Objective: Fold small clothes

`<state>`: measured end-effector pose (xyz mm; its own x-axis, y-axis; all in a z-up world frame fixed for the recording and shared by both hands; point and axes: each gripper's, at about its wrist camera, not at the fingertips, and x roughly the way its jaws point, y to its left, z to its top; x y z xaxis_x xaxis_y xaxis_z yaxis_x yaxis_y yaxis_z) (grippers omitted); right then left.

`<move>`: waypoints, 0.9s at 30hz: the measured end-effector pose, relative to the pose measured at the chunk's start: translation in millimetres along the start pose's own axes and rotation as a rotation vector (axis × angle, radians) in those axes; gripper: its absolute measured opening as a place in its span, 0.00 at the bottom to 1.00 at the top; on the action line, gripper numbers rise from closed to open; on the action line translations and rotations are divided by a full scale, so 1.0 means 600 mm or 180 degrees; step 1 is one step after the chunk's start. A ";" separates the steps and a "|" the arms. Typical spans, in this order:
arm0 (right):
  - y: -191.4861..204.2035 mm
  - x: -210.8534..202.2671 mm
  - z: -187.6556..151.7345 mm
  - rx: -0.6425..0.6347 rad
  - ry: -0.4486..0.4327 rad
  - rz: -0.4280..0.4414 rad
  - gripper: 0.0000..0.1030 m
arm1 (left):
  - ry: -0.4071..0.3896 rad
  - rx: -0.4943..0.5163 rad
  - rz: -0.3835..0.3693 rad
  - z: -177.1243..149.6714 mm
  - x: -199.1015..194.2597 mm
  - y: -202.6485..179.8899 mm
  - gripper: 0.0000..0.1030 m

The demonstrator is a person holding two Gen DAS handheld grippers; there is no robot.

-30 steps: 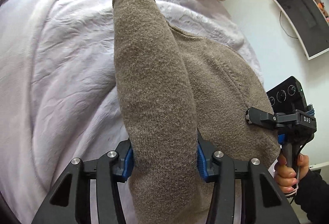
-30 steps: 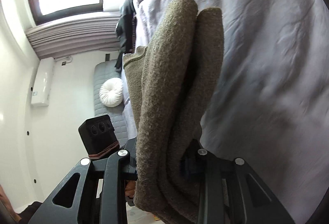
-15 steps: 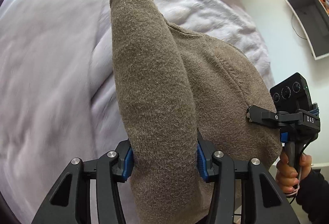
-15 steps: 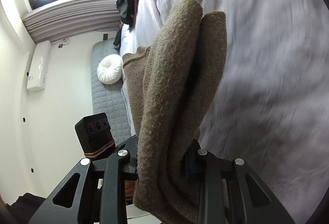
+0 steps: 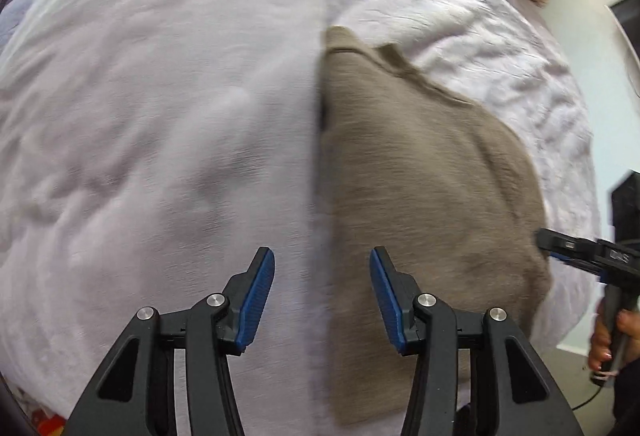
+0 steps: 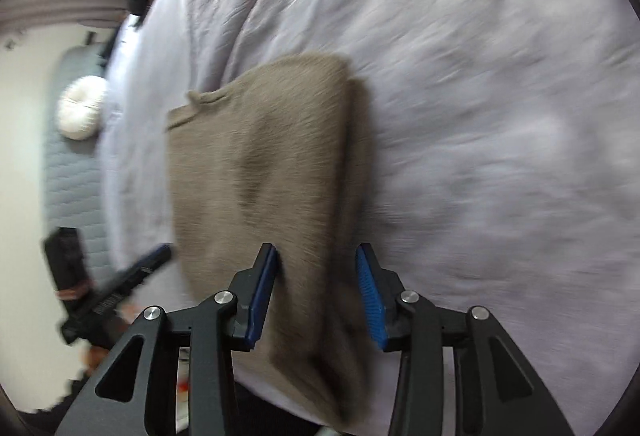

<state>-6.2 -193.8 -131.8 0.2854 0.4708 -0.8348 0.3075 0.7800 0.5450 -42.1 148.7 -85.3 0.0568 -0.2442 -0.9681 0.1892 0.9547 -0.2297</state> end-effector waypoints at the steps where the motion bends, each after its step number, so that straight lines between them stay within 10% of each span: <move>1: 0.000 -0.011 -0.007 -0.0054 -0.0037 -0.0081 0.38 | 0.0005 -0.0033 -0.0004 -0.003 -0.002 0.006 0.49; 3: 0.014 -0.026 -0.019 -0.0202 -0.0122 -0.0158 0.15 | -0.0006 -0.0029 -0.0001 -0.010 -0.007 0.010 0.49; 10: 0.106 -0.041 -0.072 -0.0746 -0.0179 -0.0200 0.14 | 0.0065 0.0270 0.0027 -0.033 -0.005 -0.032 0.49; 27: 0.022 0.049 -0.115 -0.0563 0.0113 -0.0714 0.09 | 0.0149 0.0405 0.0078 -0.047 0.012 -0.047 0.51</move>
<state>-56.2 -141.0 -154.6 0.1951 0.2900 -0.9369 0.1954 0.9247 0.3269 -74.7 124.9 -88.4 0.0177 -0.2101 -0.9775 0.3113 0.9302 -0.1943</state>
